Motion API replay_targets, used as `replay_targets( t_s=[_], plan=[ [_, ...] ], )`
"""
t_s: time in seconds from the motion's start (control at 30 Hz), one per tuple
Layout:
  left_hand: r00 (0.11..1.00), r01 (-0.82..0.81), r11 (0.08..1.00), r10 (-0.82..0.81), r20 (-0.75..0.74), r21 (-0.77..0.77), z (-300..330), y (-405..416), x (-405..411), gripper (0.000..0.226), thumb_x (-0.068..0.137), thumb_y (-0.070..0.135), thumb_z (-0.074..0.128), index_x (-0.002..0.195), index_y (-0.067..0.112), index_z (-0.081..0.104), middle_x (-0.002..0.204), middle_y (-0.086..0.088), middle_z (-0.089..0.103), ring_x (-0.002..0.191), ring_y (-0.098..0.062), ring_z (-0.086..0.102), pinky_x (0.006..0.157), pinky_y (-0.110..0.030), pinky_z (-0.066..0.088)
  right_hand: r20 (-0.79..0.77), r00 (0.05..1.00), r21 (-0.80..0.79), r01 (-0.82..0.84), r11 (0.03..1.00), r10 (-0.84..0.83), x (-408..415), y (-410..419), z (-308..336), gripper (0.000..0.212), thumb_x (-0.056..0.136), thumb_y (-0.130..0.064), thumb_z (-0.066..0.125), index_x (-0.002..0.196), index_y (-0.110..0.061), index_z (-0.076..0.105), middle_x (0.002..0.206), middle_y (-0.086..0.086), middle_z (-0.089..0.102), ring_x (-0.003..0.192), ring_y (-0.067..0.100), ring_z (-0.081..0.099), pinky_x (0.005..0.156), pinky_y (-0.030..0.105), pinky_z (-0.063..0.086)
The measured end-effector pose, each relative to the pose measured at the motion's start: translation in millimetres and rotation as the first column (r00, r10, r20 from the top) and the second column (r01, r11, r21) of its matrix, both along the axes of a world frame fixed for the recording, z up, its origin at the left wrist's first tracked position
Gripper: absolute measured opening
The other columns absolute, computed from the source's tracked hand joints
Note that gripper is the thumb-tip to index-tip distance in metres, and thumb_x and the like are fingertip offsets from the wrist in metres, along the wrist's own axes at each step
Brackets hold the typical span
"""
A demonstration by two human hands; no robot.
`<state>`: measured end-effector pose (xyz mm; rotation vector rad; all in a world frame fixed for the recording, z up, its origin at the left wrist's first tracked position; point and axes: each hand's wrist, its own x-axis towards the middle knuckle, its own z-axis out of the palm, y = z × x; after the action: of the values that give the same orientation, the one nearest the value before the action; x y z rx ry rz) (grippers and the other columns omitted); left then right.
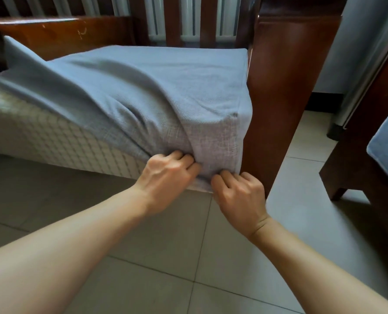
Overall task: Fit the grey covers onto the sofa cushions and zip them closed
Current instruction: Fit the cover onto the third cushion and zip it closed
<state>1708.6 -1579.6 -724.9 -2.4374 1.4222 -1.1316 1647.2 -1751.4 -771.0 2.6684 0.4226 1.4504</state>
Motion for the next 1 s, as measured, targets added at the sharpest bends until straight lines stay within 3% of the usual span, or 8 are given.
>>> replay_targets(
  t_s=[0.17,0.37,0.53,0.6,0.83,1.0],
  plan=[
    [0.976,-0.145,0.989,0.144,0.166,-0.003,13.8,33.9,17.4,0.018,0.075,0.003,0.055,0.065,0.017,0.058,0.063,-0.002,0.055,0.060,-0.025,0.055,0.048,-0.030,0.031,0.000,0.999,0.041,0.041,0.998,-0.041,1.2,-3.5,-7.8,0.022,0.066,0.006,0.062,0.060,-0.014,0.053,0.058,0.004,0.056,0.039,0.021,0.042,0.044,0.026,0.023],
    [0.991,-0.128,0.991,0.127,0.038,0.035,-2.1,41.7,11.9,0.012,0.066,0.007,0.058,0.059,0.017,0.057,0.060,-0.002,0.055,0.055,-0.024,0.055,0.044,-0.027,0.033,-0.064,0.998,0.040,0.006,0.999,-0.003,-0.4,3.3,-17.9,0.021,0.067,0.002,0.048,0.055,-0.014,0.052,0.053,0.004,0.055,0.034,0.020,0.041,0.043,0.022,0.023],
    [0.990,-0.132,0.990,0.129,0.066,0.043,7.7,43.1,17.8,0.016,0.070,0.009,0.049,0.061,0.017,0.060,0.060,0.000,0.057,0.054,-0.022,0.056,0.045,-0.025,0.031,-0.171,0.985,-0.043,-0.011,0.999,0.003,-0.6,10.9,-1.2,0.022,0.065,0.003,0.042,0.064,-0.010,0.061,0.055,0.008,0.055,0.032,0.022,0.047,0.035,0.022,0.030],
    [0.990,-0.132,0.991,0.130,0.061,0.037,10.0,36.8,19.5,0.015,0.070,0.008,0.052,0.060,0.018,0.059,0.059,0.000,0.057,0.054,-0.022,0.056,0.046,-0.025,0.031,-0.195,0.981,-0.056,-0.024,0.998,0.012,-3.9,20.7,9.9,0.020,0.059,0.005,0.049,0.069,-0.007,0.061,0.062,0.011,0.057,0.037,0.024,0.051,0.031,0.024,0.031],
    [0.966,-0.165,0.981,0.181,0.187,-0.100,15.0,49.4,29.1,0.022,0.076,0.006,0.060,0.059,0.019,0.056,0.058,0.000,0.051,0.055,-0.021,0.051,0.051,-0.030,0.028,-0.200,0.969,-0.083,-0.162,0.983,0.143,14.7,66.6,53.4,0.014,0.066,-0.001,0.046,0.071,-0.009,0.057,0.078,0.009,0.054,0.063,0.024,0.055,0.037,0.027,0.029],
    [0.929,-0.178,0.947,0.251,0.271,-0.267,29.0,94.9,55.4,0.030,0.080,-0.005,0.045,0.060,0.016,0.053,0.061,-0.001,0.047,0.059,-0.024,0.051,0.059,-0.035,0.031,-0.185,0.969,-0.096,-0.184,0.978,0.164,35.7,94.6,51.4,0.018,0.070,-0.002,0.041,0.069,-0.009,0.057,0.078,0.011,0.054,0.067,0.029,0.053,0.050,0.034,0.040]
  ],
)
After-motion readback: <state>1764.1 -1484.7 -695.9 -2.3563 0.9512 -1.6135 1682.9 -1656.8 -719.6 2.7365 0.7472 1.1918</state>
